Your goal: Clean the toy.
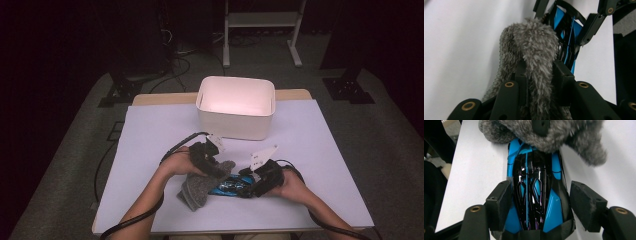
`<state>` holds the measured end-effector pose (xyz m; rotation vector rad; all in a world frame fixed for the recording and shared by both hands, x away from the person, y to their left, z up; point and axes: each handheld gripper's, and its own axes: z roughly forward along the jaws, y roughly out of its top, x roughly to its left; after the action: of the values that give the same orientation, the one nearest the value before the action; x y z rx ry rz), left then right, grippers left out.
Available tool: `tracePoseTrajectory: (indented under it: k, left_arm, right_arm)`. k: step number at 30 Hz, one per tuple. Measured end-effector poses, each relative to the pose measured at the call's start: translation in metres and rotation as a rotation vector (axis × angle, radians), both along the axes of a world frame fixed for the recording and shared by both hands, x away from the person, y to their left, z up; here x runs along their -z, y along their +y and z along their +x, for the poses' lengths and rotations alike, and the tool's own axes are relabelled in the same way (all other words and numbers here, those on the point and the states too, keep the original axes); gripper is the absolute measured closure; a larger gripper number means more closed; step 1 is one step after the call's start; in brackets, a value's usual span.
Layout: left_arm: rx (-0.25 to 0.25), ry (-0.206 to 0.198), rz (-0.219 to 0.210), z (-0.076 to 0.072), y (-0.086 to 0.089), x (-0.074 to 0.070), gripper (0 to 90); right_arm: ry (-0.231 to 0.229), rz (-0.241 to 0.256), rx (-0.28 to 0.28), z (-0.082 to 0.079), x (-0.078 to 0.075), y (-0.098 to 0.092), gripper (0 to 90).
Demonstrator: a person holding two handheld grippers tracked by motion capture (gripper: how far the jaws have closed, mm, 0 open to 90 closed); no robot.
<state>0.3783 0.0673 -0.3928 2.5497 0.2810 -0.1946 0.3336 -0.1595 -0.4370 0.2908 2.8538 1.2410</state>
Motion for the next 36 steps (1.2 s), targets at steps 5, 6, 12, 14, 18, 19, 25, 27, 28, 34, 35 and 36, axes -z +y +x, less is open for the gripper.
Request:
tracePoseTrajectory:
  k: [5,6,12,14,18,19,25,27,28,34,35,36]
  left_arm:
    - [0.025,0.085,-0.015,0.000,0.002,-0.001,75.0]
    - [0.065,0.095,0.005,-0.004,0.000,0.002,76.2]
    - [0.057,0.051,0.002,-0.010,0.002,-0.001,74.5]
    - [0.007,0.005,0.006,-0.004,0.007,-0.010,74.6]
    - [-0.046,-0.036,0.027,0.006,0.009,-0.016,74.6]
    - [-0.046,-0.036,0.027,0.006,0.009,-0.016,74.0]
    - [-0.012,0.068,0.042,0.011,0.000,-0.004,66.8]
    - [0.001,0.077,0.046,0.011,-0.001,-0.003,66.6]
    - [0.016,0.086,0.052,0.012,-0.001,-0.001,66.6]
    - [0.047,0.068,0.036,0.002,-0.001,-0.005,70.2]
    - [0.047,0.068,0.036,0.002,-0.001,-0.005,70.2]
    - [0.049,0.057,0.034,0.000,0.000,-0.006,70.2]
  right_arm:
    - [-0.044,0.005,-0.009,-0.005,0.000,-0.001,34.1]
    - [-0.044,0.005,-0.002,-0.006,0.000,-0.001,34.1]
    - [-0.085,0.038,0.005,-0.011,0.002,-0.004,35.1]
    - [-0.096,0.028,0.005,-0.013,0.001,-0.003,35.2]
    - [-0.130,0.021,-0.004,-0.017,0.000,-0.002,35.3]
    - [-0.130,0.021,-0.004,-0.017,0.000,-0.002,35.3]
    - [-0.166,0.026,-0.016,-0.021,-0.001,-0.004,36.2]
    - [-0.168,0.027,-0.015,-0.022,-0.001,-0.004,36.2]
    - [-0.171,0.027,-0.015,-0.022,-0.001,-0.004,36.2]
    - [-0.197,0.021,-0.016,-0.026,-0.003,-0.004,36.7]
    - [-0.197,0.021,-0.016,-0.026,-0.003,-0.004,36.7]
    - [-0.183,0.031,-0.007,-0.026,-0.004,-0.004,35.4]
